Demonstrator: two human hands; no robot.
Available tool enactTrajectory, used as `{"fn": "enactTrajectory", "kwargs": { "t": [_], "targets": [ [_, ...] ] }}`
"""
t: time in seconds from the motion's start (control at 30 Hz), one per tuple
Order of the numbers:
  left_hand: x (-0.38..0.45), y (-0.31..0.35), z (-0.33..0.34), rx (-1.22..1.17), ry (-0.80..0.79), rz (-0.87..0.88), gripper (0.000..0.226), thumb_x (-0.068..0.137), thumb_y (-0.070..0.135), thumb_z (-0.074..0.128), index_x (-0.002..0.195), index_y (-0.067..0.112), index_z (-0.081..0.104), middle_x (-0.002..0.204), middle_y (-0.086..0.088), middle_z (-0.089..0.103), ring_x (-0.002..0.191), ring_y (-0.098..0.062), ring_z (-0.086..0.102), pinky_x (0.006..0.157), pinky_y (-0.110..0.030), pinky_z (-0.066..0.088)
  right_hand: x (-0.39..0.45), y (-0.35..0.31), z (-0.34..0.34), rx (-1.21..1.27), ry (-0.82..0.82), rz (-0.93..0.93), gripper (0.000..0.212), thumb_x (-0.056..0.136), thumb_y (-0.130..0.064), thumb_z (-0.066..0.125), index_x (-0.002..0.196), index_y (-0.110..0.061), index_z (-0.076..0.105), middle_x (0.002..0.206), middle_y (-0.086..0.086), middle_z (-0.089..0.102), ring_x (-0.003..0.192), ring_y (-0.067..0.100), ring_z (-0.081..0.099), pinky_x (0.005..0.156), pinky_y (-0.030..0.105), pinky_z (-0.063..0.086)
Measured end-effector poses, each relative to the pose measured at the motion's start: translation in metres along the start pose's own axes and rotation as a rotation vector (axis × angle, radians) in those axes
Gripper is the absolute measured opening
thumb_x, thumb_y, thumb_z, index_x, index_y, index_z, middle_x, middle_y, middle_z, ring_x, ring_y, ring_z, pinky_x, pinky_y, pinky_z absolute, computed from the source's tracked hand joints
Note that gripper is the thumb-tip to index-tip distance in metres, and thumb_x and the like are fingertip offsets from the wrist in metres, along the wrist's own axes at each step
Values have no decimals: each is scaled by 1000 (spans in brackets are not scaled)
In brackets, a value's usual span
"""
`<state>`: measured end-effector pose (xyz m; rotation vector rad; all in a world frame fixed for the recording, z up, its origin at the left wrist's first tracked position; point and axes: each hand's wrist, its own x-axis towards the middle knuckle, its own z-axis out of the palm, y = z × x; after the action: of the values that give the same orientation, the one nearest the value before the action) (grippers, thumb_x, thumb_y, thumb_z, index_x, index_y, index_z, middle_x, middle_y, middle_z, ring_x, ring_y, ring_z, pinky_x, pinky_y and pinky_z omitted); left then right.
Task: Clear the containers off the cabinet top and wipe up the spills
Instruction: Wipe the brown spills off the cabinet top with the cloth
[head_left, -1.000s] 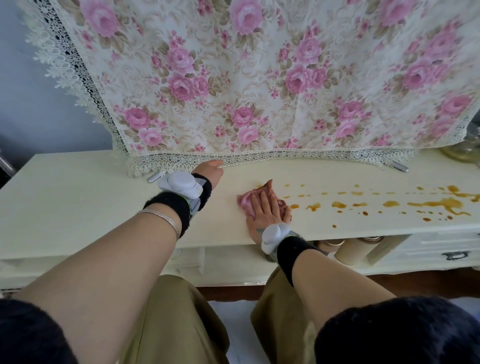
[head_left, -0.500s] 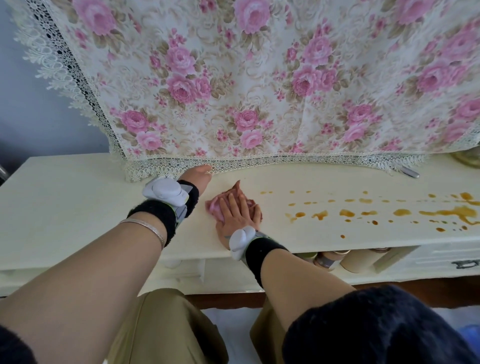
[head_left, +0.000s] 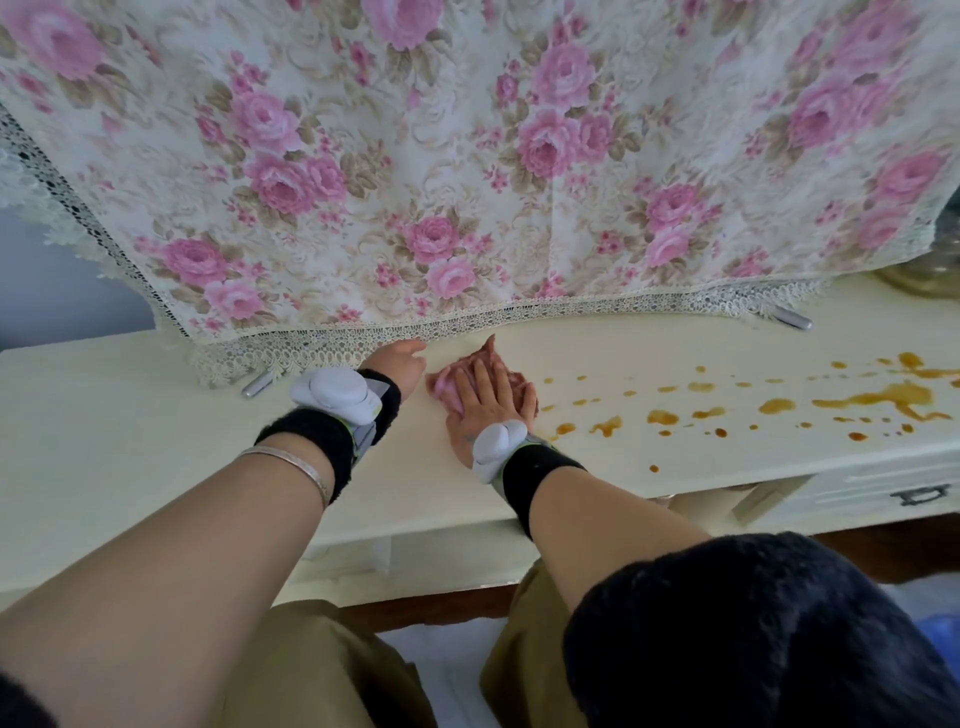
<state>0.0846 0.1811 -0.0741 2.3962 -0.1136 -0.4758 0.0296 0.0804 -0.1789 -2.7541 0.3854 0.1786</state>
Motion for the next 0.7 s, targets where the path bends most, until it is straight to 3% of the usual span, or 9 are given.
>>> {"fn": "enactTrajectory", "kwargs": {
  "t": [0.37,0.6,0.7],
  "targets": [
    [2,35,37,-5,-95,40,43,97,17,43,139,23,47,149,-3,42,132,-26,46,106,-28,35,-3,72,-33,15,11,154,62,98,-41,26,154,-34,-2,162,-10,-12,148,17,-17,117,55,-8],
    [12,26,27,-27,-78,54,44,98,16,41,141,24,45,150,-3,40,131,-27,46,105,-29,36,4,64,-41,9,-56,209,62,99,-37,28,154,-32,-2,161,-9,-13,148,20,-17,116,57,-5],
    [17,12,16,-23,-57,46,44,98,15,41,141,22,45,153,-2,37,135,-25,42,108,-28,33,3,48,-31,14,-26,146,63,98,-36,31,154,-34,2,162,-11,-9,149,20,-14,116,57,-4]
  ]
}}
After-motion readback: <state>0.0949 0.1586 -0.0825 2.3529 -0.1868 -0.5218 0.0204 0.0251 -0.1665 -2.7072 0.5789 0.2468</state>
